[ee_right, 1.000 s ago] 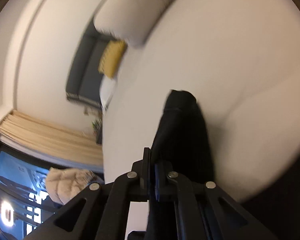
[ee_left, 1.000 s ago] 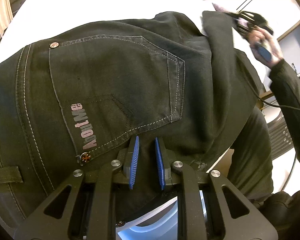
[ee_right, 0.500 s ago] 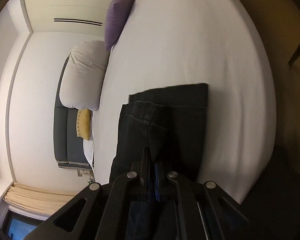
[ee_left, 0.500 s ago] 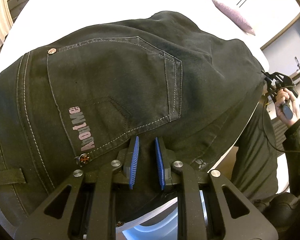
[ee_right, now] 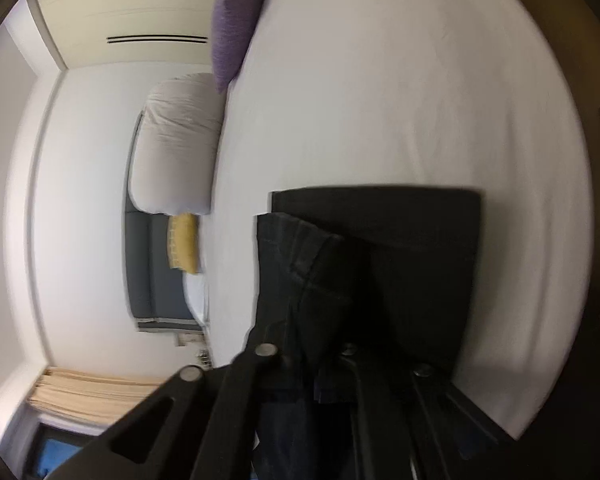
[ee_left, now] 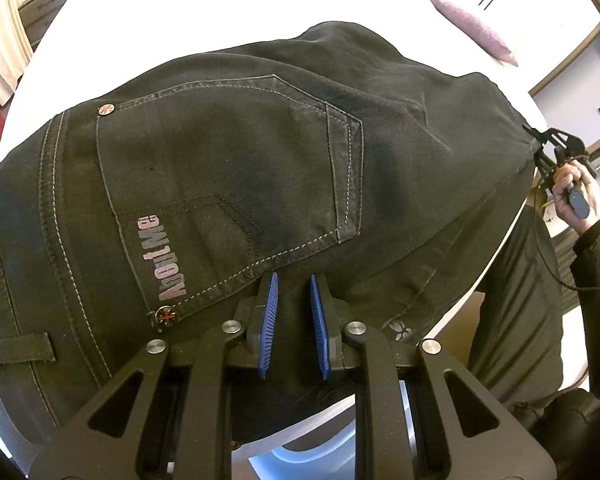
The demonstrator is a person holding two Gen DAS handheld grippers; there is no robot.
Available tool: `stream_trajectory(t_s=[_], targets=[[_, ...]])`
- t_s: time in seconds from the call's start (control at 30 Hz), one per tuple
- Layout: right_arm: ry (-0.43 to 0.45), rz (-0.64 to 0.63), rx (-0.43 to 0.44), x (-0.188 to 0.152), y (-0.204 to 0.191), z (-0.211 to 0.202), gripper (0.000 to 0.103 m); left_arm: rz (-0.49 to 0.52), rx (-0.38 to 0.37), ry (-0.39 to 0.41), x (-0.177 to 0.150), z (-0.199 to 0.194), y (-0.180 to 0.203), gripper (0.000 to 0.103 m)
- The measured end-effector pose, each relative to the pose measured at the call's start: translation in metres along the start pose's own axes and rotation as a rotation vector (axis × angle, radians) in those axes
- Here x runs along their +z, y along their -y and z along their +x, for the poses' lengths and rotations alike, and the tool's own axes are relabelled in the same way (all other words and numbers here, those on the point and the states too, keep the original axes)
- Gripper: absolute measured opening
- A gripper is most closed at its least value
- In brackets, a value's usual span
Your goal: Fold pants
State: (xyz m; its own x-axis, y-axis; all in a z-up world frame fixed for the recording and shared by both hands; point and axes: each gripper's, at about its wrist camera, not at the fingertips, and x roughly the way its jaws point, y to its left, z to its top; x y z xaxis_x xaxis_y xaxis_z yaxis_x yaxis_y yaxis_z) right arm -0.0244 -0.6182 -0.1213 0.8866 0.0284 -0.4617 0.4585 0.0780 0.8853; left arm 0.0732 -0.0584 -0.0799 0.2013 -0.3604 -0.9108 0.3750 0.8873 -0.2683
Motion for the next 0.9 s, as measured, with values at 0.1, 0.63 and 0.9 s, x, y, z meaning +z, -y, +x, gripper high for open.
stream_trajectory(t_s=[0.1,0.63,0.9], targets=[[0.049,-0.008,-0.018,0.002,0.001,-0.018,0.004,-0.006,-0.005,-0.007,0.001,-0.001,-0.002,0.017],[0.075,-0.050,-0.141,0.009,0.015,-0.035,0.003,0.030,0.044,-0.041,0.016,-0.002,0.016,0.017],[0.014,-0.106,-0.128,0.018,0.017,-0.032,0.004,-0.009,0.005,-0.007,0.004,-0.007,0.007,0.017]])
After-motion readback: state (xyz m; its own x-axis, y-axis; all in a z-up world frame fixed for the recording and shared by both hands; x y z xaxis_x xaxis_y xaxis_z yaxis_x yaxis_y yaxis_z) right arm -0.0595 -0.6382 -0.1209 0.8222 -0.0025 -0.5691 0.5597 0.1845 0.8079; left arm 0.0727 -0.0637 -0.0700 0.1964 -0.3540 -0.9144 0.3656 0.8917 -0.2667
